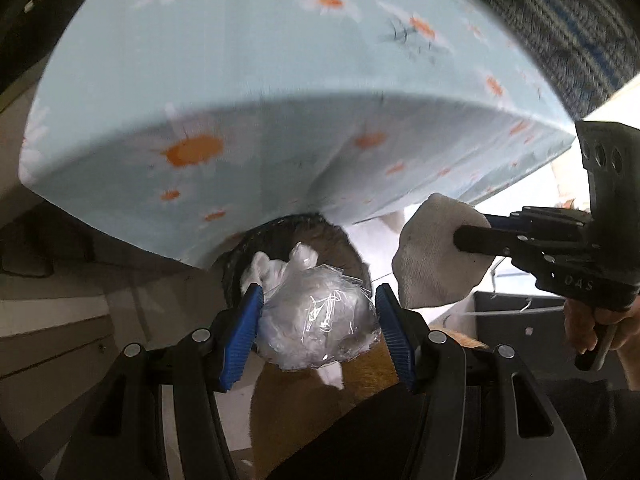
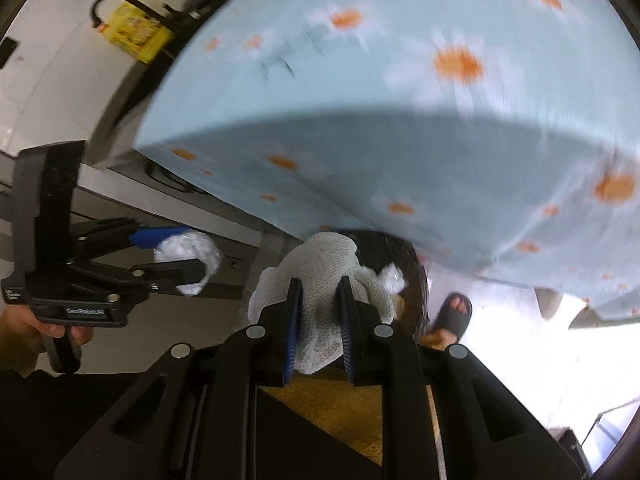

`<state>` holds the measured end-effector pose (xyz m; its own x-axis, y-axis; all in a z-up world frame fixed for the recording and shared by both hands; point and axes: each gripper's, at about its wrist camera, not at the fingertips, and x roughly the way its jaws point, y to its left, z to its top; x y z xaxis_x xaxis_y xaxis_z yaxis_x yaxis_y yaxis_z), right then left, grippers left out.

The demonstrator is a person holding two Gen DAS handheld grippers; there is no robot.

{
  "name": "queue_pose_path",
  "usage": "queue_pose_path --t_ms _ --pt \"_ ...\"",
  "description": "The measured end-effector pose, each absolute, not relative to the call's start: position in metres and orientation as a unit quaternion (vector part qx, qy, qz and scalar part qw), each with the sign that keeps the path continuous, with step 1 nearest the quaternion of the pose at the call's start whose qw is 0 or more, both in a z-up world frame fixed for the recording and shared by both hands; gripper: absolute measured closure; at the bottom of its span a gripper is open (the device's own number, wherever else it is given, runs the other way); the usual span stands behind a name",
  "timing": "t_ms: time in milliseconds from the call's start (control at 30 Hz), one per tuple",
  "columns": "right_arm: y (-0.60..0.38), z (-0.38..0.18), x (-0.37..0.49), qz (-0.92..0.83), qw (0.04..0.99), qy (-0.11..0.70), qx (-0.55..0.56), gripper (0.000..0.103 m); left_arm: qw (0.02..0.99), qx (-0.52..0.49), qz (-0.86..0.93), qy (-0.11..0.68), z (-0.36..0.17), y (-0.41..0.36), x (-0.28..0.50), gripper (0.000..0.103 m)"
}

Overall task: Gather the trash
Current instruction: 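Carry the plastic bag and cloth down over the trash bin with both tools, then open both tools to drop the plastic bag and cloth into the bin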

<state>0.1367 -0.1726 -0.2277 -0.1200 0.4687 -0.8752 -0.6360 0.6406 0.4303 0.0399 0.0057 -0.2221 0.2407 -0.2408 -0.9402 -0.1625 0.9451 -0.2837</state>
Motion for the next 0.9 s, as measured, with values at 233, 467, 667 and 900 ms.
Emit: queue_pose_path --t_ms 233,467,667,900 --pt "-0.173 -0.264 0.134 0.386 0.650 0.651 -0.071 0.083 0.758 -0.158 -0.041 0.632 -0.247 0.000 0.041 0.047" --pt "-0.175 -0.274 0.133 0.378 0.643 0.664 -0.063 0.075 0.753 -0.148 -0.048 0.639 -0.255 -0.005 0.042 0.046" --pt "-0.173 -0.269 0.135 0.374 0.646 0.664 -0.052 0.063 0.750 -0.157 -0.037 0.641 -0.259 0.001 0.045 0.028" --pt "-0.178 -0.266 0.142 0.371 0.647 0.664 -0.052 0.062 0.749 -0.166 -0.030 0.641 -0.257 0.007 0.048 0.028"
